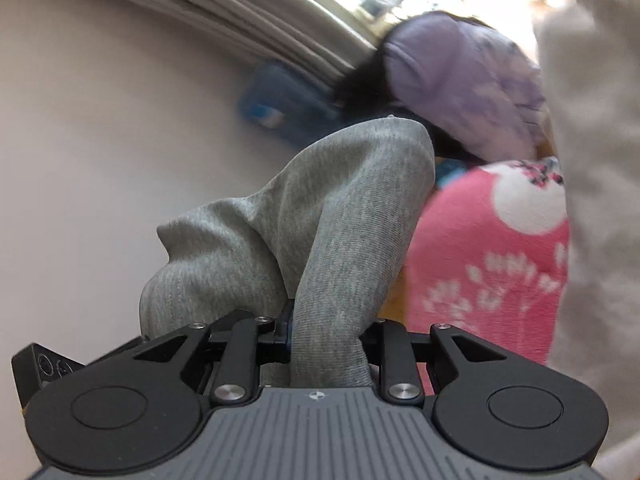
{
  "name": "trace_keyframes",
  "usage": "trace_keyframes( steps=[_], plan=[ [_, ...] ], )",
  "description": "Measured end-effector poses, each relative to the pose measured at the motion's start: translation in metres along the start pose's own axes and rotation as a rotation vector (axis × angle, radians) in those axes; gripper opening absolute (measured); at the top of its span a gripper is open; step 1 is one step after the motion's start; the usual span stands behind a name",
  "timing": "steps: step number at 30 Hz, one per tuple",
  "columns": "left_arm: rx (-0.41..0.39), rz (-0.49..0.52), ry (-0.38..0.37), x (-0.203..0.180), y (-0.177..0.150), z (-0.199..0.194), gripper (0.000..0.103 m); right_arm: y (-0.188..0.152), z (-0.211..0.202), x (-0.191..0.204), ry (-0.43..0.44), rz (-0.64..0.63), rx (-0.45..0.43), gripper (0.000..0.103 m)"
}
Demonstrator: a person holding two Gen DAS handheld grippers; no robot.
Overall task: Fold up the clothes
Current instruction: 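Lift the folded sweatpants with both grippers and carry them to the pink blanket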
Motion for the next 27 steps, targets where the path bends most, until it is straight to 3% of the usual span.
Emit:
trace_keyframes(
  steps=[4,9,18,24,27],
  plan=[
    [0.094,-0.038,-0.041,0.021,-0.006,0.039,0.040,0.003,0.026,-0.041,-0.137,0.012,0.012,0.026],
    [0.143,-0.026,-0.073,0.032,-0.005,0.075,0.040,-0.005,0.033,-0.071,-0.258,-0.001,0.028,0.026],
    [0.221,-0.012,-0.114,0.053,-0.008,0.138,0.041,-0.008,0.031,-0.078,-0.345,-0.047,0.053,0.026],
    [0.215,-0.006,-0.136,0.059,-0.013,0.147,0.042,-0.010,0.029,-0.076,-0.374,-0.085,0.077,0.026],
    [0.242,-0.013,-0.112,0.066,-0.015,0.158,0.049,-0.012,0.039,-0.082,-0.416,-0.112,0.103,0.027]
  ],
)
Point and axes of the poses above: each gripper's, at about its wrist camera, not at the fingertips, and z roughly the way its jaws point, x to its left, y to its top, the point moved 2 cm from there along z, roughly the way its jaws point, and after that the axes turned 15 degrees about y, right-handed, at the moved point
